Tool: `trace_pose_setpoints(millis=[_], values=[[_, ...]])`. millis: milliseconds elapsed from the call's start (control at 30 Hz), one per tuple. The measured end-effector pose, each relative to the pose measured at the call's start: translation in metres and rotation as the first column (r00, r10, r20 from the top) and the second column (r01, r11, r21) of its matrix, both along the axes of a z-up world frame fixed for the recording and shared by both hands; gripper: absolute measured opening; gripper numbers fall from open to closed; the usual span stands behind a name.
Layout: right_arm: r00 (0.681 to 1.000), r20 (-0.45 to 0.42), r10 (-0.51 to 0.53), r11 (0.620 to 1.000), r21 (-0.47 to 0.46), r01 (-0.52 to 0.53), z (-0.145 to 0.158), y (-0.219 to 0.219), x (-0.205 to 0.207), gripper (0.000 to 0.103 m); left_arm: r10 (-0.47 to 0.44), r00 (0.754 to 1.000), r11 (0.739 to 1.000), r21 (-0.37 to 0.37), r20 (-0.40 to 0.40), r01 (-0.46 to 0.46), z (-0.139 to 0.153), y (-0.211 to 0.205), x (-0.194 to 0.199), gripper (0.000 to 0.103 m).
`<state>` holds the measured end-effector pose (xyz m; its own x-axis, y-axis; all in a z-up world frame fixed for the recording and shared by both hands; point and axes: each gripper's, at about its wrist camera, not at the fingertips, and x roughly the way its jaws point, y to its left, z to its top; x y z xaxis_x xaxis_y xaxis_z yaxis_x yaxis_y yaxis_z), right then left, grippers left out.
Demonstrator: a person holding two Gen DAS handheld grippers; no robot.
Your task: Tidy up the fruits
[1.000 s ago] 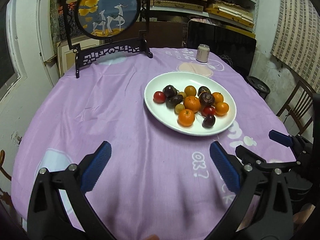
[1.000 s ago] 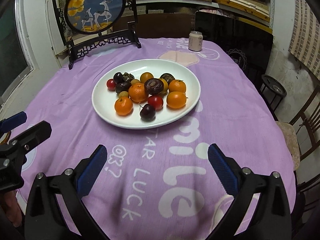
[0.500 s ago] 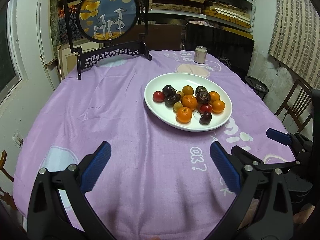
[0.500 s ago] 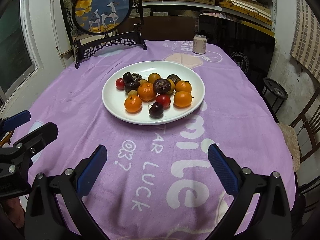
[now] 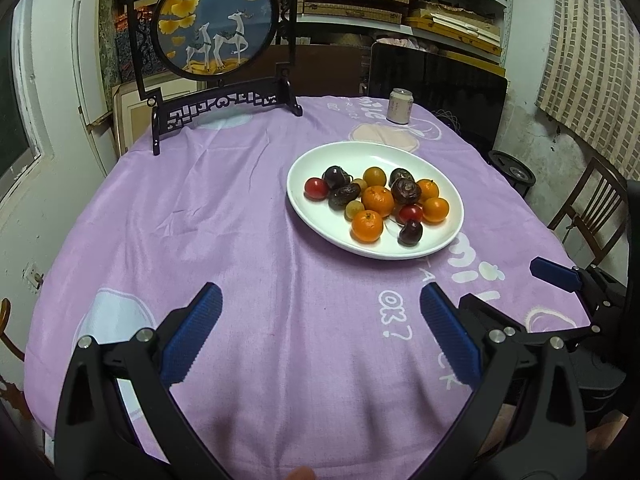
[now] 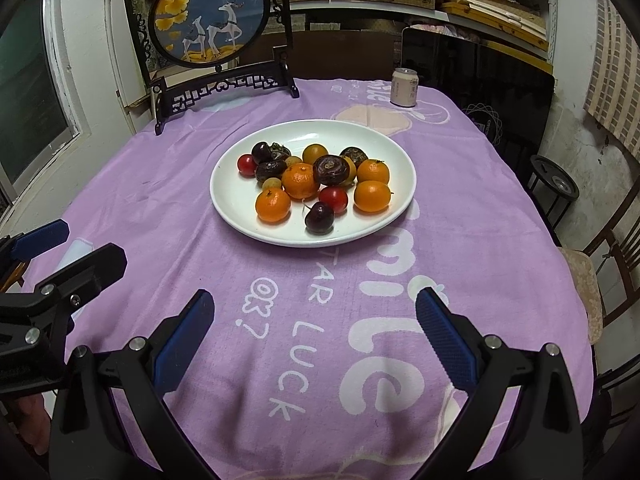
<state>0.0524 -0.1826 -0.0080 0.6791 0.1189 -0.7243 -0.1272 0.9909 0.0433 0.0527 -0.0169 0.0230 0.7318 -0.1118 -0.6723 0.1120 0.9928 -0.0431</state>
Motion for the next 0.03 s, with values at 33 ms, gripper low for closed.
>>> trace_pose_setpoints(millis=[33], values=[[1.0,-0.001,0.0,1.0,0.002,0.0,-0.0007,-0.0001,0.0003,0.101,0.0,1.0,1.0,-0.001,-0.002,0.0,0.0,0.0004,0.0003,0.101]])
